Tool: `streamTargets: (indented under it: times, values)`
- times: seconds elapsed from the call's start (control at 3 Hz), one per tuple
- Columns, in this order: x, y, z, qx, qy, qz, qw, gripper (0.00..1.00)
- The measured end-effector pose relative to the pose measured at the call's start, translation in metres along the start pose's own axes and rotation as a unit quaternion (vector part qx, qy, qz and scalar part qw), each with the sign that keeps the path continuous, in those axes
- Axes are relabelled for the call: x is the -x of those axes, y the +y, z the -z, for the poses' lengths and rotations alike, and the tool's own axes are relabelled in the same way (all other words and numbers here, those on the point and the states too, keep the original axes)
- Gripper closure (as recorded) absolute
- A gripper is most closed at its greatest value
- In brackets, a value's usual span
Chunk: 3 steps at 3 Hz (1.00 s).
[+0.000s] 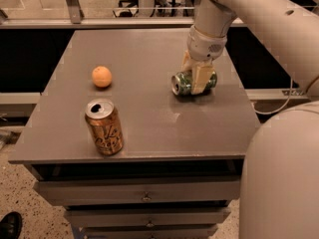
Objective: Knock green can over
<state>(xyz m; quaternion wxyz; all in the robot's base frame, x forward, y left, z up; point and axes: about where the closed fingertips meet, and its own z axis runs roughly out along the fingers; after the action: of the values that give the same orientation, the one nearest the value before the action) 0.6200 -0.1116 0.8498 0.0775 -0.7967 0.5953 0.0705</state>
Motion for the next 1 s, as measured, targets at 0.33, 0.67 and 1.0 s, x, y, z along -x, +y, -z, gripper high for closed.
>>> streamTargets:
  times: [0.33, 0.67, 1.0]
  values:
    - [0.0025, -0.0038, -0.0012, 0.005, -0.002, 0.015, 0.9999, 0.22]
    - [0.0043, -0.007, -0.0004, 0.004, -0.004, 0.023, 0.9997, 0.01]
    - [0.005, -0.0087, 0.0006, 0.003, -0.005, 0.026, 0.9997, 0.0]
